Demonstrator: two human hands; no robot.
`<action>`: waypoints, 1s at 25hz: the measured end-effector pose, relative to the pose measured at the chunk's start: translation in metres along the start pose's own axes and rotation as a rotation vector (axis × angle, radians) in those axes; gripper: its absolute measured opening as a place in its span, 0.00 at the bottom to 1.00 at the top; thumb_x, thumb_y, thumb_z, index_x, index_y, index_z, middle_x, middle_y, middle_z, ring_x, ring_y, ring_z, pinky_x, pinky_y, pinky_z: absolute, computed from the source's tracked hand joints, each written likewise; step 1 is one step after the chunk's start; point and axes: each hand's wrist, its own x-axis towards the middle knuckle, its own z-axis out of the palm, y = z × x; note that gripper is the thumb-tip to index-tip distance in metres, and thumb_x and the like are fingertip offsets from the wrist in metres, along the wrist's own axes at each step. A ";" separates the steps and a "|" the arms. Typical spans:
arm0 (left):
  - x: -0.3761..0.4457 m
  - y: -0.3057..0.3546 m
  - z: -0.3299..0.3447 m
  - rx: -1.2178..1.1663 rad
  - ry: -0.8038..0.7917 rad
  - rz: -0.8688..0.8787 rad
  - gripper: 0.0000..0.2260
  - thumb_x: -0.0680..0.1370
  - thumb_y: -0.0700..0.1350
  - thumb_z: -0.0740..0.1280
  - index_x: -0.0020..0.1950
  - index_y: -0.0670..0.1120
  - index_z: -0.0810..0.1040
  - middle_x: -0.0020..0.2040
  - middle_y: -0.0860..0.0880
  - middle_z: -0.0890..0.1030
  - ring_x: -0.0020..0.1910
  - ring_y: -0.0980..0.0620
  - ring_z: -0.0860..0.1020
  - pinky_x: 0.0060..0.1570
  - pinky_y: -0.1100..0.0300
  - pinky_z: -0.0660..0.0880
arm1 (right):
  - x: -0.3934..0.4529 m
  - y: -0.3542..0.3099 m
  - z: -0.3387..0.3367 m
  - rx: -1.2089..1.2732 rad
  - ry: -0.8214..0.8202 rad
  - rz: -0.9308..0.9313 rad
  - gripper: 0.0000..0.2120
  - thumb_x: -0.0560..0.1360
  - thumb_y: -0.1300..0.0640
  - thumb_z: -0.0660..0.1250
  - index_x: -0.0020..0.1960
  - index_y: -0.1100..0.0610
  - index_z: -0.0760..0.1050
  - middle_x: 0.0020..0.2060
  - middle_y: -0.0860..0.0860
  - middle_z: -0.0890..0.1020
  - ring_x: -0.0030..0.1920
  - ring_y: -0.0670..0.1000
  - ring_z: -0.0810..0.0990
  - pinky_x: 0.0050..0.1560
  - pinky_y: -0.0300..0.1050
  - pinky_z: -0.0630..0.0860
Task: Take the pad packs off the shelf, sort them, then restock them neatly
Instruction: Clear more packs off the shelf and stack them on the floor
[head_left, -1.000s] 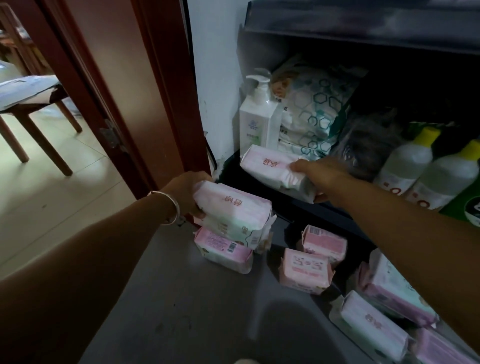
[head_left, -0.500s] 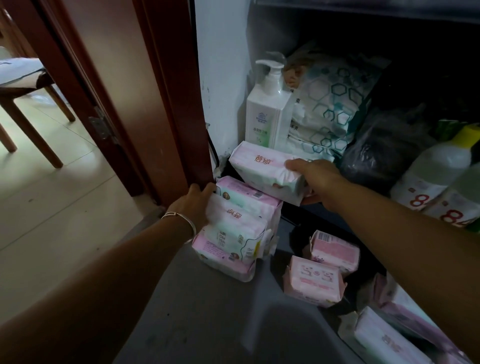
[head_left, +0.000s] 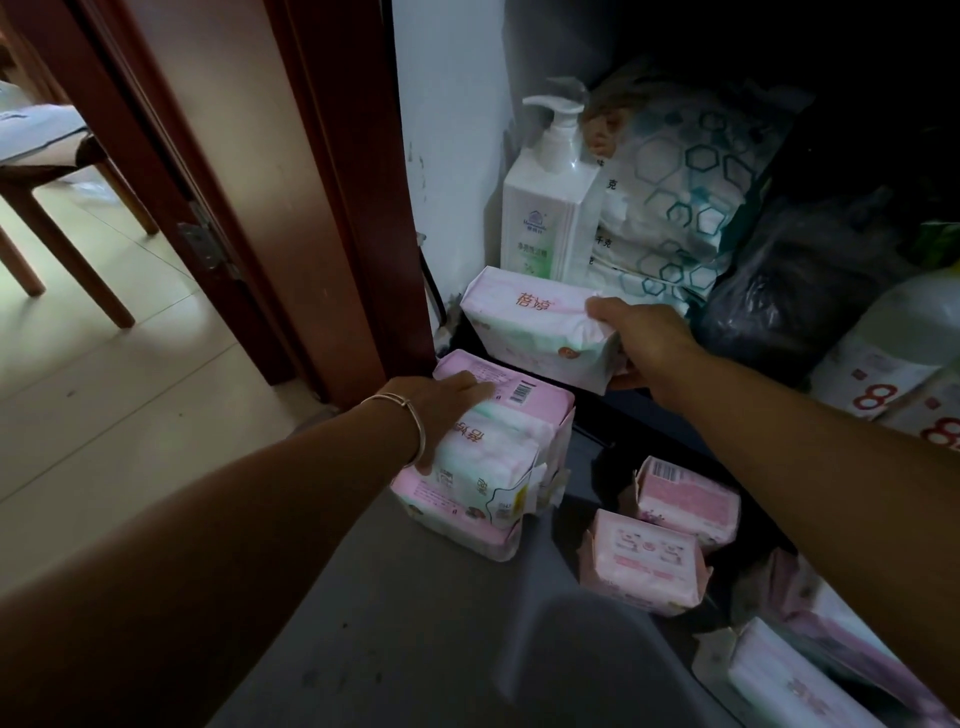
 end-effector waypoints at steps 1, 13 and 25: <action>-0.001 0.000 0.001 0.009 -0.014 0.013 0.52 0.66 0.45 0.78 0.77 0.53 0.43 0.76 0.50 0.52 0.68 0.44 0.69 0.62 0.48 0.72 | 0.000 -0.001 0.001 -0.002 0.003 -0.005 0.22 0.70 0.47 0.70 0.56 0.62 0.76 0.54 0.60 0.80 0.50 0.61 0.81 0.45 0.59 0.81; -0.010 -0.006 0.002 -0.041 -0.024 0.085 0.48 0.65 0.47 0.78 0.75 0.52 0.51 0.73 0.49 0.54 0.64 0.46 0.70 0.64 0.52 0.70 | -0.001 0.028 0.020 -0.217 -0.136 0.085 0.21 0.78 0.46 0.61 0.62 0.61 0.72 0.56 0.61 0.76 0.51 0.61 0.77 0.49 0.54 0.76; -0.014 0.012 -0.004 -0.059 -0.056 0.041 0.48 0.67 0.45 0.77 0.76 0.53 0.49 0.76 0.49 0.50 0.70 0.44 0.65 0.66 0.53 0.65 | -0.027 0.030 0.031 -0.261 -0.212 0.108 0.09 0.81 0.58 0.57 0.56 0.62 0.71 0.37 0.56 0.72 0.35 0.54 0.72 0.37 0.46 0.73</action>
